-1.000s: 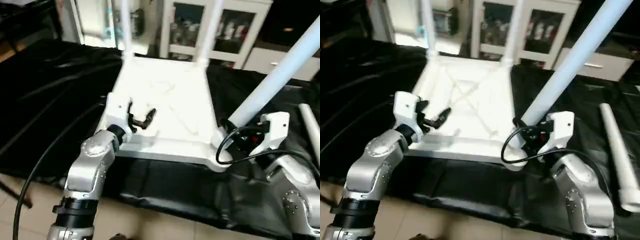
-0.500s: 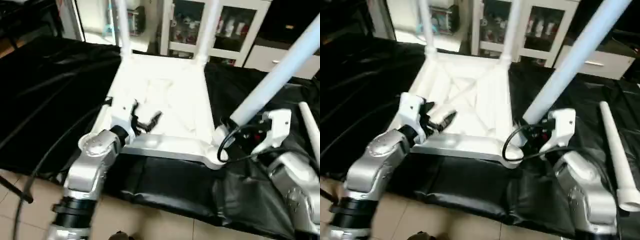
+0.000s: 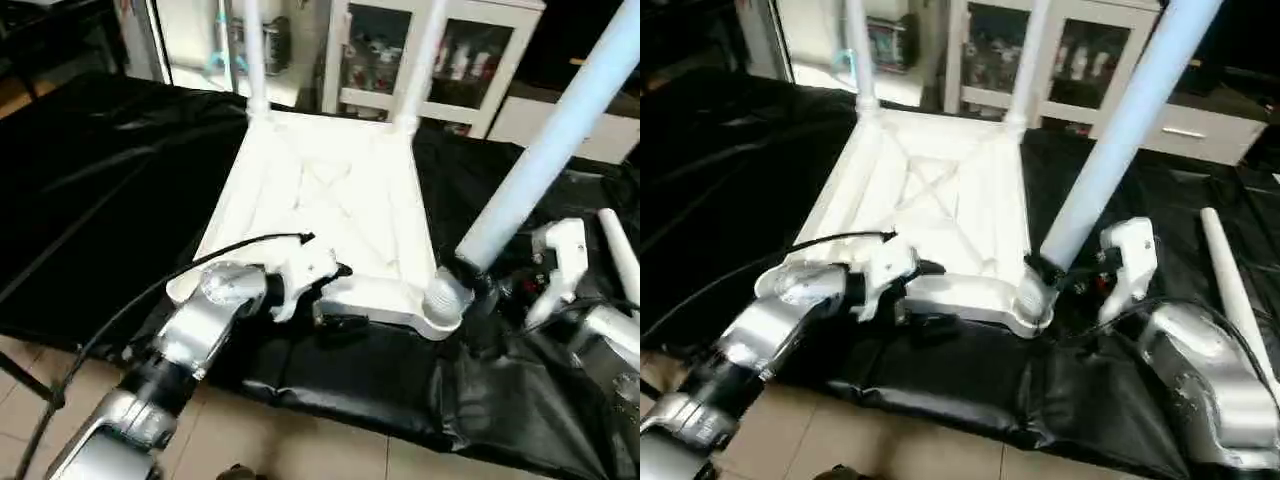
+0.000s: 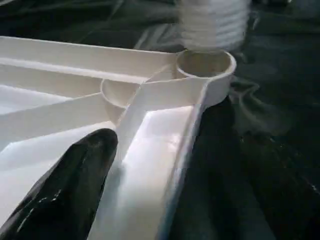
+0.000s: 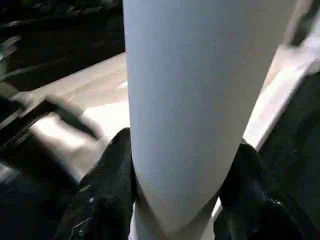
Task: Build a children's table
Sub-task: Insert table leg to table base
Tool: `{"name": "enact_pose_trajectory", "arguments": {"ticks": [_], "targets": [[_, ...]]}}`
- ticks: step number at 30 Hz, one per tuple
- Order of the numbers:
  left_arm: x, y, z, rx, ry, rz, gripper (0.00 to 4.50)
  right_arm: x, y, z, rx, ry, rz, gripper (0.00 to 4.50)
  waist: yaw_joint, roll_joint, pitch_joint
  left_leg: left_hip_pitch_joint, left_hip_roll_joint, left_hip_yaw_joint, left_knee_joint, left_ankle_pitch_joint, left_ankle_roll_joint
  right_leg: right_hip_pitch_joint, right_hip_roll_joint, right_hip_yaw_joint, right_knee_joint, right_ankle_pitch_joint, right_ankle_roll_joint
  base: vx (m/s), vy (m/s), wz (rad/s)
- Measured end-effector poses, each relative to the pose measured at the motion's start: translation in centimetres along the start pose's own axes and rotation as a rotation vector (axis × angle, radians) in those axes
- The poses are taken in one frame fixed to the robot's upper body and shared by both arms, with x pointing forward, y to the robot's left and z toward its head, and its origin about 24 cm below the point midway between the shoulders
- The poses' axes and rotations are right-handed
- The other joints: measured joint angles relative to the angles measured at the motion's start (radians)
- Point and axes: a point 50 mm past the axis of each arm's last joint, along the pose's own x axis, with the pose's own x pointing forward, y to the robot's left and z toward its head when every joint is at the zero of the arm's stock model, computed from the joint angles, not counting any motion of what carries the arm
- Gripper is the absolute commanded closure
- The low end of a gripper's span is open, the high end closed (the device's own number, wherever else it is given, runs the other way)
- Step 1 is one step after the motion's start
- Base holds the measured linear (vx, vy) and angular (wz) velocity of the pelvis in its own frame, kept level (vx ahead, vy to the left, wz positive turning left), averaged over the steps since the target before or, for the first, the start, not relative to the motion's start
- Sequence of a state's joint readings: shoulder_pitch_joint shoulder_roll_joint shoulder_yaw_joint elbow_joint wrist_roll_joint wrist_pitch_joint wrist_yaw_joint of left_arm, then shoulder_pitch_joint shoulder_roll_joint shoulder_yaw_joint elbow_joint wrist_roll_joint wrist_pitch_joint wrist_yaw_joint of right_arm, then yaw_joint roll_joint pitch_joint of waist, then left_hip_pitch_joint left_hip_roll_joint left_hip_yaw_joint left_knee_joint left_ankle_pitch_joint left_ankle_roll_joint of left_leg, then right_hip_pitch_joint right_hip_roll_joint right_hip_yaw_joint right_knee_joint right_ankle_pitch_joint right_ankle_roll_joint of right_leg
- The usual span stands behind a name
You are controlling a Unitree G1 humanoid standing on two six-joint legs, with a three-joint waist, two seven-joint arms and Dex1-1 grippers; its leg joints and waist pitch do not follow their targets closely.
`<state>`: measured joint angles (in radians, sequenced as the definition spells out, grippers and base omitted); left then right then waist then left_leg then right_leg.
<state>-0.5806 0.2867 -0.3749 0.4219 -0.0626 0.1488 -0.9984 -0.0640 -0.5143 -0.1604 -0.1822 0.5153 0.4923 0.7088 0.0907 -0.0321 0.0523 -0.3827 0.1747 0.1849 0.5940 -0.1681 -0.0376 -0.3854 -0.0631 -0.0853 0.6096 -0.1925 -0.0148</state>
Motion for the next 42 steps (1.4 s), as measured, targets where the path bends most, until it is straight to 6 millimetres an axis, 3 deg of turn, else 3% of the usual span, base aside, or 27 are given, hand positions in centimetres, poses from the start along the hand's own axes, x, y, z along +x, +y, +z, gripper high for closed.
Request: {"name": "enact_pose_trajectory", "arguments": {"ticks": [4,15,20,23,27,28,34,42], "targets": [[0.8,0.8,0.4,-0.013,0.015,-0.047,0.12,-0.5,-0.3,-0.2,-0.004,0.017,0.0,2.64,0.0,-0.002,0.0,0.0,0.0,0.001,0.0,0.0,0.0,0.0,0.0,0.0,0.0,0.001,-0.001,0.0,0.0,0.0],[2.4,0.3,0.4,-0.031,-0.013,-0.083,0.12,-0.6,-0.8,-0.4,0.012,-0.001,-0.067,2.64,0.002,-0.001,-0.001,0.0,0.0,0.002,0.001,0.0,0.001,0.0,-0.002,0.0,0.001,0.003,-0.006,0.0,0.0,0.0],[2.9,0.3,1.0,0.007,-0.046,-0.096,0.12,-0.7,-0.8,-0.5,0.014,-0.004,-0.071,2.64,0.027,0.003,-0.002,-0.003,-0.004,0.013,0.019,-0.009,0.026,0.003,-0.019,-0.002,0.002,0.003,0.001,-0.003,0.034,0.0],[2.6,0.7,1.1,0.01,-0.051,-0.09,0.12,-0.5,-0.7,-0.4,0.013,-0.01,-0.067,2.64,0.022,0.003,-0.002,-0.003,-0.012,0.022,0.019,-0.014,0.035,0.004,-0.029,-0.001,-0.001,0.005,-0.002,-0.014,0.075,0.04],[2.6,0.5,0.5,-0.025,-0.037,-0.118,0.12,-0.5,-0.8,-0.3,0.011,-0.012,-0.066,2.64,0.018,0.0,0.0,0.0,-0.016,0.035,0.019,-0.015,0.036,0.004,-0.032,0.017,-0.001,0.005,-0.001,-0.008,0.032,0.02],[2.8,0.4,0.5,-0.032,-0.039,-0.132,0.37,-0.5,-0.8,-0.3,0.011,-0.012,-0.066,2.64,0.017,-0.001,0.0,0.0,-0.016,0.037,0.019,-0.015,0.036,0.003,-0.032,0.018,-0.001,0.003,0.001,0.0,0.0,0.0],[3.9,-0.1,0.7,-0.022,-0.021,-0.173,0.77,-0.5,-0.8,-0.2,0.004,-0.014,-0.065,2.64,-0.001,-0.003,0.001,0.0,-0.016,0.038,0.019,-0.015,0.036,0.002,-0.032,0.019,-0.003,0.001,0.007,0.0,0.0,0.0],[5.4,0.8,1.2,0.039,0.063,-0.089,1.22,-0.7,-1.0,0.0,-0.01,-0.005,-0.07,2.64,-0.005,-0.003,0.001,0.0,-0.015,0.038,0.016,-0.015,0.036,0.001,-0.032,0.018,-0.003,0.004,0.016,0.0,0.0,0.0]]}}
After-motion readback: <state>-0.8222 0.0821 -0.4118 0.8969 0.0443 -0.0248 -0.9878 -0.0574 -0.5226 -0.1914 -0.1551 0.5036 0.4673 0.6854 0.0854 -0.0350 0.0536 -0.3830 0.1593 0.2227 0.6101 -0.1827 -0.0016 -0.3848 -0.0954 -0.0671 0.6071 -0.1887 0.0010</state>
